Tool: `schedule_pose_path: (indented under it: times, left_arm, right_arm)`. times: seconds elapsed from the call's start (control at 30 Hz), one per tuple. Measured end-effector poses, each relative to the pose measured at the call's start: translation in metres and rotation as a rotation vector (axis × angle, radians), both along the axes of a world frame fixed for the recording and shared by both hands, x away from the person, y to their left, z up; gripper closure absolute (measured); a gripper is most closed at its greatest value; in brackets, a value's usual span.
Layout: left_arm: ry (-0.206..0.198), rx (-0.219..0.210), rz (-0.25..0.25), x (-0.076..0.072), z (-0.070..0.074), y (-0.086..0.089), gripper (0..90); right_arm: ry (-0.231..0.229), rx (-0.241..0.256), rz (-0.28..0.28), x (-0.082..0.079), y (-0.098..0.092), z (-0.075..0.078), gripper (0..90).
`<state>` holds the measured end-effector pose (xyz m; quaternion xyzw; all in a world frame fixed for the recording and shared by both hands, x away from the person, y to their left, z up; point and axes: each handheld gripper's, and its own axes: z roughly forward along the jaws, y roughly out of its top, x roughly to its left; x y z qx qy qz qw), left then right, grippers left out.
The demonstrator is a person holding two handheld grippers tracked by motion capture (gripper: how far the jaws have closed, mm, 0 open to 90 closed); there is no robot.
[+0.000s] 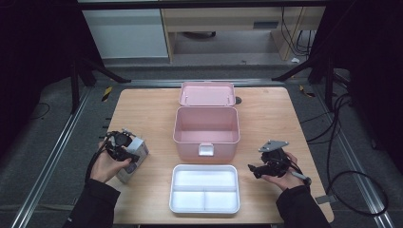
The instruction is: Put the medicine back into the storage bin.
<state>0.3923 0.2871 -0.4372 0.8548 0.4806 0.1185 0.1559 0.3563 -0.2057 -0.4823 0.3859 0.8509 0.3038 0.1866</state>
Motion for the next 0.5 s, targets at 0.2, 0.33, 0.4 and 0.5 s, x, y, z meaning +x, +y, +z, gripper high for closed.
schedule_pose_path:
  times: [0.2, 0.33, 0.4, 0.5]
  left_arm:
    - [-0.067, -0.043, -0.037, -0.010, 0.024, -0.009, 56.0]
    - [-0.101, -0.069, -0.067, -0.012, 0.038, -0.016, 56.0]
    - [-0.113, -0.085, -0.076, -0.013, 0.043, -0.018, 56.0]
    - [-0.117, -0.088, -0.090, -0.014, 0.049, -0.020, 56.0]
  right_arm:
    - [-0.027, 0.015, -0.038, 0.000, -0.003, 0.002, 18.1]
    - [-0.031, 0.021, -0.046, 0.000, -0.004, 0.003, 17.5]
    - [-0.034, 0.026, -0.048, 0.000, -0.005, 0.003, 17.5]
    - [-0.037, 0.028, -0.050, 0.000, -0.006, 0.004, 17.5]
